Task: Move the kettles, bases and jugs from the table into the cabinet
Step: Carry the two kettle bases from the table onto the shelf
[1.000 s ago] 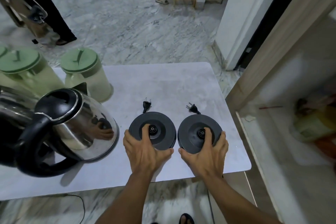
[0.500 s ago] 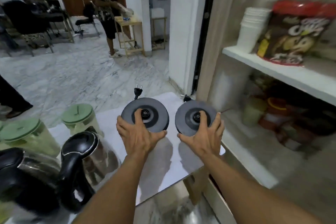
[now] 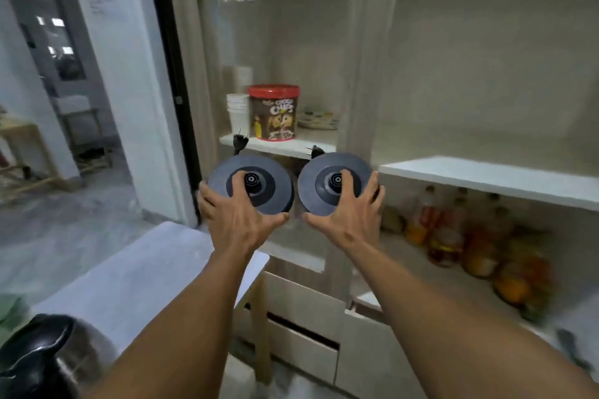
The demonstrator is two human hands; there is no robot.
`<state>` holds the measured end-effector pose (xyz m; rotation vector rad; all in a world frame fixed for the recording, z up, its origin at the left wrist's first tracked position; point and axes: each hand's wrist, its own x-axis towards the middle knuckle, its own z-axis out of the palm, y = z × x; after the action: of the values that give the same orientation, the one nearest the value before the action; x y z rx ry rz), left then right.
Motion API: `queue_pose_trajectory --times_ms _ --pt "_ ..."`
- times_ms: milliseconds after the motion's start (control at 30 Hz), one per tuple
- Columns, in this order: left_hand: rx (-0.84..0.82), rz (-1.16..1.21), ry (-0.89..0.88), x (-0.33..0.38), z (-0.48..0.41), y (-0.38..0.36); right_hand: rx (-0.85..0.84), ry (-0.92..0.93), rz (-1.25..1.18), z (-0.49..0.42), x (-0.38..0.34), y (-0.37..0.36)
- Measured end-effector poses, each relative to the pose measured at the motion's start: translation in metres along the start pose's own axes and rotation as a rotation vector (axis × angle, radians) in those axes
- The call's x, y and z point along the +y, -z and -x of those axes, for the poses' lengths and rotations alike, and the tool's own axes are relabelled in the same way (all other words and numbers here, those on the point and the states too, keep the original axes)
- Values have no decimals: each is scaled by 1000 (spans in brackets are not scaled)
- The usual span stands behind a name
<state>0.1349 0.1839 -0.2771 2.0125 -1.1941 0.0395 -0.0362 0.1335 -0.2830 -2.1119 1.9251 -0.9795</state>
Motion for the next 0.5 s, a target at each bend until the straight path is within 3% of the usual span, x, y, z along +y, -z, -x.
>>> queue_pose_trajectory --times_ms 500 --pt "-203 205 -358 279 84 -121 246 -335 235 -25 253 196"
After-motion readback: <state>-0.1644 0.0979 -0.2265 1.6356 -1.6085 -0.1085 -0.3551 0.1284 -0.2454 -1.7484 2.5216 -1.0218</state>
